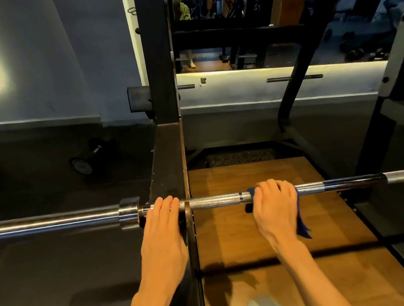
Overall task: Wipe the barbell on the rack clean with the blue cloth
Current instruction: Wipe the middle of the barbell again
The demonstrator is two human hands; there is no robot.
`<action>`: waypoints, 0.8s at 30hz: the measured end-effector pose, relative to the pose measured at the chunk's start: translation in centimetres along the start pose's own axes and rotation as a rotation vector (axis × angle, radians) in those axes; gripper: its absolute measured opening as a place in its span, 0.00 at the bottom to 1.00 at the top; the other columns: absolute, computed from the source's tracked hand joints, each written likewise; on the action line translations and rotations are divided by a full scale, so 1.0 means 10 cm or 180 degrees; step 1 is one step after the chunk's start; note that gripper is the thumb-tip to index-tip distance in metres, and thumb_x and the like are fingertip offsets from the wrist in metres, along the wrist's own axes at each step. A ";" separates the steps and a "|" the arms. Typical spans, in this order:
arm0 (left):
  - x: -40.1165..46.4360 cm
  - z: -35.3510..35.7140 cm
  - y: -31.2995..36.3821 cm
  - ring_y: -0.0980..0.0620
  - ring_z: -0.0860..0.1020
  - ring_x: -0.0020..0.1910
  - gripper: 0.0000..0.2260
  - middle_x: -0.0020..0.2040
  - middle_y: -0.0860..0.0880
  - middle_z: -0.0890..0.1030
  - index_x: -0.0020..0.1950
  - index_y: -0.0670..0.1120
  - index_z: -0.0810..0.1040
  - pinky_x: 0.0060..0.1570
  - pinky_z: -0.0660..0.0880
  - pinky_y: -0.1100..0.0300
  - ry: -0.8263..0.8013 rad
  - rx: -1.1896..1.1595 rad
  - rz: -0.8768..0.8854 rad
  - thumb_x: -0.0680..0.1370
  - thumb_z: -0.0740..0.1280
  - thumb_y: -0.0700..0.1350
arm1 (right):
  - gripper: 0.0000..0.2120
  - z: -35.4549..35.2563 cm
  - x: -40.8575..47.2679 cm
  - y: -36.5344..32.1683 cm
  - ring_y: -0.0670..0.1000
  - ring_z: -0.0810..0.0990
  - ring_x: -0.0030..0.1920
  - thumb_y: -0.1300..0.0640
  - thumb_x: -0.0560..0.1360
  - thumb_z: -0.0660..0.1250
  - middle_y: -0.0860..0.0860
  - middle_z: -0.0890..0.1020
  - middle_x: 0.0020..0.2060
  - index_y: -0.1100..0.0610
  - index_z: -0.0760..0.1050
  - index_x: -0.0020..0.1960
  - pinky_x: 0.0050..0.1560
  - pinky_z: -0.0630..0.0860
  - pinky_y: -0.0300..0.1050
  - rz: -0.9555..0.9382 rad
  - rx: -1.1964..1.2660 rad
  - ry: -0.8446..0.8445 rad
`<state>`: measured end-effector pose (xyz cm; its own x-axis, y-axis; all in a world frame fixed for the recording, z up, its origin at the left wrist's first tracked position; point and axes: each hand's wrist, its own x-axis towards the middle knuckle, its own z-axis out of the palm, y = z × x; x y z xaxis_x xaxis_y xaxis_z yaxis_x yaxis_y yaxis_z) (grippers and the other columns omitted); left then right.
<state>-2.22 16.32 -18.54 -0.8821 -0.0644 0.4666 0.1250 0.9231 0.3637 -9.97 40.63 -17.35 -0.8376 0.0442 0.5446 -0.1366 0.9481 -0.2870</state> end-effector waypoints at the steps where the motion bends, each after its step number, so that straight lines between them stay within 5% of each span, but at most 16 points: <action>1: -0.04 -0.01 0.02 0.48 0.61 0.77 0.31 0.76 0.47 0.68 0.77 0.45 0.65 0.74 0.62 0.46 -0.0017 0.0018 -0.0017 0.74 0.70 0.38 | 0.15 0.03 -0.02 -0.15 0.52 0.70 0.41 0.51 0.83 0.50 0.46 0.73 0.37 0.50 0.69 0.40 0.52 0.68 0.51 -0.0042 0.0003 -0.0056; 4: -0.05 -0.05 -0.01 0.45 0.64 0.76 0.33 0.75 0.45 0.70 0.75 0.43 0.68 0.74 0.60 0.46 -0.0093 0.0255 0.0141 0.71 0.73 0.37 | 0.11 0.16 -0.08 -0.72 0.53 0.72 0.39 0.52 0.81 0.55 0.47 0.73 0.37 0.49 0.69 0.40 0.47 0.69 0.52 -0.0690 -0.0203 -0.0349; 8: 0.14 -0.11 -0.12 0.46 0.76 0.64 0.21 0.64 0.48 0.78 0.67 0.45 0.76 0.74 0.62 0.48 0.0040 0.0389 0.0386 0.74 0.69 0.38 | 0.10 0.20 -0.05 -0.90 0.53 0.74 0.39 0.52 0.81 0.59 0.48 0.76 0.37 0.50 0.74 0.42 0.44 0.71 0.51 -0.1218 0.0023 -0.0360; 11: 0.22 -0.18 -0.09 0.49 0.75 0.46 0.14 0.51 0.50 0.78 0.64 0.45 0.77 0.54 0.71 0.53 0.0221 0.0453 0.0566 0.79 0.61 0.43 | 0.14 0.07 0.05 -0.27 0.56 0.74 0.36 0.51 0.80 0.55 0.48 0.75 0.34 0.50 0.73 0.38 0.39 0.68 0.54 -0.1288 -0.0112 -0.0161; 15: 0.35 -0.20 -0.01 0.52 0.67 0.39 0.17 0.42 0.50 0.73 0.58 0.45 0.81 0.36 0.66 0.56 0.0397 0.0769 0.0483 0.81 0.55 0.49 | 0.10 -0.10 0.15 0.35 0.56 0.71 0.36 0.53 0.79 0.56 0.46 0.68 0.34 0.47 0.62 0.40 0.41 0.64 0.52 -0.0879 -0.0360 -0.0138; 19: 0.52 -0.08 0.00 0.52 0.65 0.39 0.13 0.40 0.51 0.68 0.43 0.48 0.80 0.36 0.68 0.54 0.0337 0.0557 -0.0060 0.82 0.60 0.50 | 0.13 0.01 0.06 -0.03 0.52 0.70 0.38 0.54 0.82 0.56 0.46 0.70 0.35 0.49 0.67 0.38 0.47 0.67 0.50 -0.0198 -0.0444 -0.0014; 24: 0.47 0.01 0.01 0.52 0.72 0.40 0.05 0.41 0.53 0.74 0.44 0.51 0.73 0.47 0.72 0.51 0.0143 0.0313 -0.0107 0.79 0.66 0.49 | 0.08 0.14 -0.12 -1.01 0.53 0.74 0.42 0.52 0.80 0.60 0.48 0.76 0.40 0.49 0.73 0.43 0.50 0.71 0.53 -0.0542 -0.0084 -0.0500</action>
<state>-6.36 16.10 -16.39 -0.8636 -0.1108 0.4919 0.0485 0.9528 0.2998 -8.29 30.58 -16.18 -0.8760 -0.1646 0.4533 -0.2707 0.9457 -0.1797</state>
